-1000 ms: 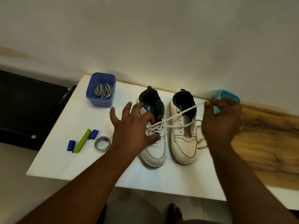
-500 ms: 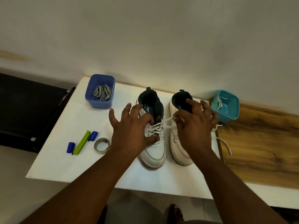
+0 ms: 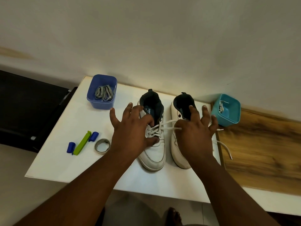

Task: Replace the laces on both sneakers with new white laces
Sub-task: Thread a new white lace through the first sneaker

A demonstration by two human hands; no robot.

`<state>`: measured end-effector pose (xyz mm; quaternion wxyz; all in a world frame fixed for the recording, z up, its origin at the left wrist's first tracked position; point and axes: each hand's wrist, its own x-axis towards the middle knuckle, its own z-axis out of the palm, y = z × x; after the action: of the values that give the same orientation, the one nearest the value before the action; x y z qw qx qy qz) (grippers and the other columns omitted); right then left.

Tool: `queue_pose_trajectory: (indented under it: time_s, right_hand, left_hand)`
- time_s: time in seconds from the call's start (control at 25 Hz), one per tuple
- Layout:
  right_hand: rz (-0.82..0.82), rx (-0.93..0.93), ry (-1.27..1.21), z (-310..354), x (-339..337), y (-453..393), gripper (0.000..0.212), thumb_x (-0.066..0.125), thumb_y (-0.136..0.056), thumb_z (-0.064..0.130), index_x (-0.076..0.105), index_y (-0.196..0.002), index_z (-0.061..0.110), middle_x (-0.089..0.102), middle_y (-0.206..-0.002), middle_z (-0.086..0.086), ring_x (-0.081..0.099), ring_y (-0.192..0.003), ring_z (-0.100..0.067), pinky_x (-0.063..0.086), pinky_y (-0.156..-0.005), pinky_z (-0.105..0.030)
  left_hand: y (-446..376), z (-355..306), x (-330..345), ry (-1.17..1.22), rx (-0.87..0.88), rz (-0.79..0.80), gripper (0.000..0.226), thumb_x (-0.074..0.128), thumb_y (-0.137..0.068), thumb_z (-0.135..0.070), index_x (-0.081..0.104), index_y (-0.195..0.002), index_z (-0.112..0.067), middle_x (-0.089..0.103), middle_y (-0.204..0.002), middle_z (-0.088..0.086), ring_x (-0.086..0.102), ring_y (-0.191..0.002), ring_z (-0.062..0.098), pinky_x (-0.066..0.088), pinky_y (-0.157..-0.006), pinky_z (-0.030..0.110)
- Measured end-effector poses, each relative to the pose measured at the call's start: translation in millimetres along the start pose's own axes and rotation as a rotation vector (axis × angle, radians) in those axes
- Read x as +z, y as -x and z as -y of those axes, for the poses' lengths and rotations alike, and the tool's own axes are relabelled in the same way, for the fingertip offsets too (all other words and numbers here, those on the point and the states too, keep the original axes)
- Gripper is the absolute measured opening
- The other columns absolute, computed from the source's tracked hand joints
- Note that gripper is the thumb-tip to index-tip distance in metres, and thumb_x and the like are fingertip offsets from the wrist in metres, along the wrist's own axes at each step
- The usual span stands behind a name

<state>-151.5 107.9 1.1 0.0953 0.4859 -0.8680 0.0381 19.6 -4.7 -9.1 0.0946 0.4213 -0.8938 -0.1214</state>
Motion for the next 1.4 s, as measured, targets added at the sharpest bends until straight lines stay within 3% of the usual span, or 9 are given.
queue_pose_trajectory:
  time_s: [0.32,0.48,0.56,0.64,0.76,0.88,1.0,1.2,1.4]
  right_hand:
    - [-0.663,0.317,-0.784,-2.6,-49.0,-16.3,0.018,0.066,-0.099,0.038,0.070,-0.109,0.024,0.046,-0.138,-0.006,0.042,-0.132,-0.025,0.043,-0.105,-0.047]
    - [-0.671,0.147,-0.811,7.9,-56.7,-11.6,0.026,0.071,-0.097,0.039,0.072,-0.111,0.017,0.044,-0.124,-0.006,0.049,-0.118,-0.023,0.046,-0.094,-0.031]
    - [-0.624,0.198,-0.842,0.5,-55.3,-15.5,0.032,0.070,-0.096,0.045,0.072,-0.111,0.016,0.049,-0.116,-0.006,0.055,-0.102,-0.016,0.049,-0.084,-0.023]
    - [-0.595,0.421,-1.053,-17.2,-53.4,-24.7,0.046,0.068,-0.091,0.058,0.072,-0.107,0.015,0.062,-0.108,-0.009,0.062,-0.093,-0.013,0.057,-0.083,-0.035]
    - [-0.597,0.675,-1.467,-30.9,-58.7,-30.6,0.047,0.068,-0.087,0.064,0.069,-0.099,0.018,0.068,-0.095,-0.009,0.068,-0.081,-0.021,0.061,-0.074,-0.045]
    - [-0.518,0.481,-1.684,-5.2,-64.7,-21.6,0.014,0.065,-0.100,0.029,0.063,-0.097,0.015,0.066,-0.083,-0.002,0.068,-0.071,-0.019,0.057,-0.066,-0.029]
    - [-0.244,0.126,-1.554,20.6,-63.9,-8.8,0.006,0.071,-0.093,0.011,0.065,-0.095,0.011,0.073,-0.087,-0.009,0.074,-0.083,-0.027,0.061,-0.074,-0.032]
    - [-0.009,-0.261,-1.063,19.3,-42.5,-2.2,0.017,0.082,-0.086,0.007,0.072,-0.097,0.016,0.069,-0.095,0.005,0.070,-0.089,-0.017,0.058,-0.075,-0.026]
    - [0.067,-0.140,-0.730,12.6,-28.2,-3.8,0.036,0.065,-0.094,0.001,0.072,-0.118,0.027,0.065,-0.116,0.012,0.064,-0.099,-0.001,0.056,-0.085,-0.022]
  left_hand:
    - [6.2,-21.3,-5.7,0.408,0.218,-0.125,0.065,0.059,-0.086,-0.067,0.046,-0.142,-0.038,0.030,-0.160,-0.003,0.013,-0.154,0.019,0.010,-0.123,0.059]
    - [25.8,-49.0,-19.7,0.767,0.382,0.221,0.046,0.059,-0.096,-0.050,0.044,-0.138,-0.042,0.063,-0.130,-0.012,0.048,-0.132,0.004,0.040,-0.114,0.035]
    - [24.4,-43.8,-19.0,0.815,0.391,0.224,0.017,0.054,-0.098,-0.051,0.058,-0.101,-0.035,0.067,-0.085,-0.008,0.065,-0.084,0.009,0.055,-0.078,0.036]
    - [16.8,-29.6,-18.1,0.757,0.429,0.185,0.039,0.043,-0.104,-0.047,0.051,-0.072,-0.026,0.054,-0.061,-0.002,0.056,-0.061,0.014,0.047,-0.061,0.034]
    - [19.8,-16.2,-18.5,0.635,0.503,0.326,0.040,0.045,-0.100,-0.042,0.056,-0.067,-0.021,0.055,-0.060,-0.006,0.056,-0.061,0.010,0.047,-0.062,0.032]
    - [25.4,-24.3,-13.3,0.788,0.341,0.479,0.045,0.037,-0.099,-0.054,0.074,-0.100,-0.030,0.073,-0.091,-0.011,0.067,-0.087,0.005,0.054,-0.086,0.037]
    - [10.5,-36.7,-23.2,1.332,-0.070,0.542,0.066,0.020,-0.100,-0.062,0.075,-0.111,-0.028,0.078,-0.098,-0.002,0.073,-0.092,0.018,0.053,-0.100,0.044]
    - [6.0,-26.8,-33.5,1.488,-0.240,0.129,0.038,0.040,-0.105,-0.044,0.072,-0.104,-0.025,0.071,-0.091,0.012,0.069,-0.084,0.019,0.059,-0.078,0.035]
    - [4.0,-21.4,-17.9,1.012,-0.120,0.000,0.033,0.043,-0.106,-0.040,0.066,-0.087,-0.027,0.064,-0.067,-0.010,0.061,-0.063,0.003,0.050,-0.059,0.020]
